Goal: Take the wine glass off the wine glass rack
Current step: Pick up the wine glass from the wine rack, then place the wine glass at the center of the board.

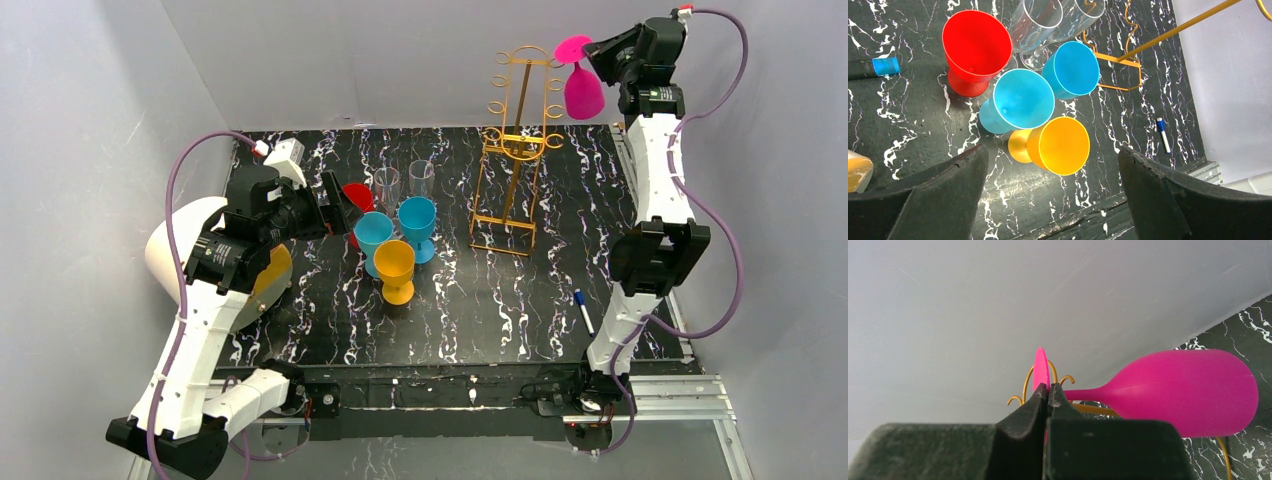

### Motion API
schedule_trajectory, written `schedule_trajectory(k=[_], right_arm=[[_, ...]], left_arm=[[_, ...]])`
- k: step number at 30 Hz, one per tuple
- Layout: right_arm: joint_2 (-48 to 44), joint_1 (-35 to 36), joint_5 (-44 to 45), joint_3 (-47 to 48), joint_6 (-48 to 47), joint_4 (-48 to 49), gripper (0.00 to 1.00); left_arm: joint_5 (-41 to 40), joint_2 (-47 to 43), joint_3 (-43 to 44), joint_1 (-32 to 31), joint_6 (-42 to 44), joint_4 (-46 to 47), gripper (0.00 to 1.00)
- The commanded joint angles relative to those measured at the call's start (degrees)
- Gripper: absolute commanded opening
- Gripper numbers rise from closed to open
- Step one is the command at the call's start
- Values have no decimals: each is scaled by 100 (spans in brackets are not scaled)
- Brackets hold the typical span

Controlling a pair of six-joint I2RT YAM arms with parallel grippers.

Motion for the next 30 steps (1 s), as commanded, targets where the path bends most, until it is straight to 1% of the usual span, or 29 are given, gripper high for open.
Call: schedule_trajectory(k=[1,9,13,16,21,23,26,28,30], right_arm=[[-402,11,91,-138,-100,388,1],[-783,106,109,-388,-571,315,1],[-1334,123,38,-1044,-1057,482,1],[-1705,123,-84,-1379,-1348,376,1],[-2611,131,-61,-2290,-1588,610,1],[-2919,131,-177,-2617,-1653,713,1],[-3730,131,-452,-3198,-1807,412,1],[-4207,131,-459,-3489,-2048,129,1],[-4964,131,-950,-3892,-2180,-432,1]], left_arm=[[90,-103,227,26,16,-96,98],[81,-132,242,24,42,-134,98],[56,-179,236,28,76,-189,98],[41,-196,263,29,69,-175,98],[92,-172,348,28,97,-209,98],[97,-210,297,24,112,-207,98],[119,-211,265,25,124,-194,98],[143,-206,315,23,205,-231,98],[173,-227,253,22,236,-202,98]])
